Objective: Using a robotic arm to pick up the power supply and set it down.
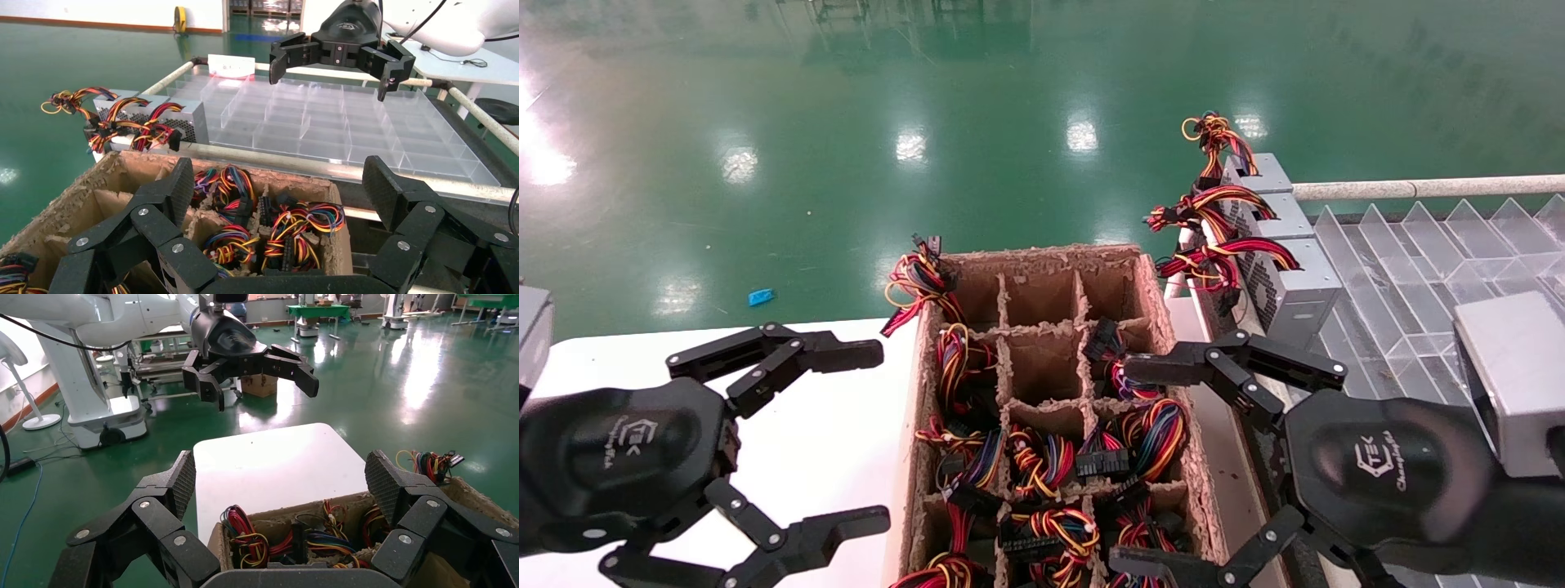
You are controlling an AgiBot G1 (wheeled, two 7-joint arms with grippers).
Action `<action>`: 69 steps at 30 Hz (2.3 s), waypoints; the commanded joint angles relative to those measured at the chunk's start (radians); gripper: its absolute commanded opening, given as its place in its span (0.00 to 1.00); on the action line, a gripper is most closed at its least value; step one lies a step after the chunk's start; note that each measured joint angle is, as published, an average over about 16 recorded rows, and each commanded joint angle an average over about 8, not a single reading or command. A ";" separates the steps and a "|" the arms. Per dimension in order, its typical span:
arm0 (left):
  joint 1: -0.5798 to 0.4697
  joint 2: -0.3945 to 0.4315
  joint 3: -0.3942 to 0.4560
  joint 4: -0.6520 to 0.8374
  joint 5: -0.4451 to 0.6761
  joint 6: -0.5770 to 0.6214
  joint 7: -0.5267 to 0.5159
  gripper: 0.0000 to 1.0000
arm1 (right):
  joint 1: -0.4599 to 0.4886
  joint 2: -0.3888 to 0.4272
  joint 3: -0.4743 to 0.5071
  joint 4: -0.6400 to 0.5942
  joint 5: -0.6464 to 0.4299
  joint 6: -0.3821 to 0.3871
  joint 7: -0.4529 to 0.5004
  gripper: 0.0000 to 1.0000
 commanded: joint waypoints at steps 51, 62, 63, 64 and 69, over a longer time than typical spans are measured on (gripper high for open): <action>0.000 0.000 0.000 0.000 0.000 0.000 0.000 1.00 | 0.002 -0.001 -0.002 0.001 -0.004 0.007 -0.001 1.00; 0.000 0.000 0.000 0.000 0.000 0.000 0.000 1.00 | 0.002 -0.001 -0.002 0.001 -0.004 0.007 -0.001 1.00; 0.000 0.000 0.000 0.000 0.000 0.000 0.000 1.00 | 0.002 -0.001 -0.002 0.001 -0.004 0.007 -0.001 1.00; 0.000 0.000 0.000 0.000 0.000 0.000 0.000 1.00 | 0.002 -0.001 -0.002 0.001 -0.004 0.007 -0.001 1.00; 0.000 0.000 0.000 0.000 0.000 0.000 0.000 1.00 | 0.002 -0.001 -0.002 0.001 -0.004 0.007 -0.001 1.00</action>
